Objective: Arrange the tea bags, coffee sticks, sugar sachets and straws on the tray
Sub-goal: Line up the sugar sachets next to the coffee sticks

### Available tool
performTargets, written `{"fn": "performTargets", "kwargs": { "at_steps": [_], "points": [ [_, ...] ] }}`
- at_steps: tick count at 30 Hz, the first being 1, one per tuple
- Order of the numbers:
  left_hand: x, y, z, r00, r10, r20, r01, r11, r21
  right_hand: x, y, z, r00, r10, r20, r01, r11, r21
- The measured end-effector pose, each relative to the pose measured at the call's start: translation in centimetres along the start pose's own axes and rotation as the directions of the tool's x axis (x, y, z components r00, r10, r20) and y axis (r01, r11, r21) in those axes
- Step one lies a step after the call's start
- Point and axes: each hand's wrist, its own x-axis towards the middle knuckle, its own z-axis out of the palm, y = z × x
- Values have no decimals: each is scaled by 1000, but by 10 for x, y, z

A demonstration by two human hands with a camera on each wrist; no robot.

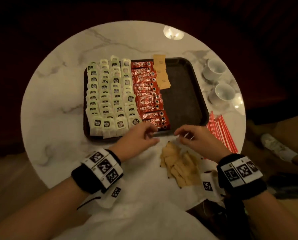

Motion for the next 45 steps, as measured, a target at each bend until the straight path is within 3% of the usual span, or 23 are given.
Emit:
{"fn": "performTargets", "kwargs": {
  "at_steps": [4,9,13,17,24,30,34,38,45],
  "points": [
    [0,0,34,978,43,204,-90,969,230,-23,14,15,992,79,97,-64,987,-147],
    [9,0,59,961,101,257,-203,889,411,-43,25,25,990,108,94,-78,958,-277],
    [17,1,67,957,88,276,-228,817,530,-43,29,35,997,77,23,-68,961,-267],
    [20,6,70,959,35,280,-192,807,558,-36,27,44,994,86,-61,-99,962,-253],
    [22,4,64,958,-58,282,-103,846,523,-24,14,55,995,63,-77,-87,926,-367],
    [15,2,52,963,-23,269,-112,872,477,-16,1,55,999,14,-48,-34,888,-459],
    [11,9,37,977,58,206,-137,909,394,-9,-2,50,1000,-1,-24,-8,935,-355],
    [9,15,16,992,73,101,-95,970,224,-3,-6,43,994,-76,-73,71,995,-72],
    [5,26,-10,999,21,-49,-27,990,-141,2,-15,23,996,-40,-83,67,935,349]
  ]
}}
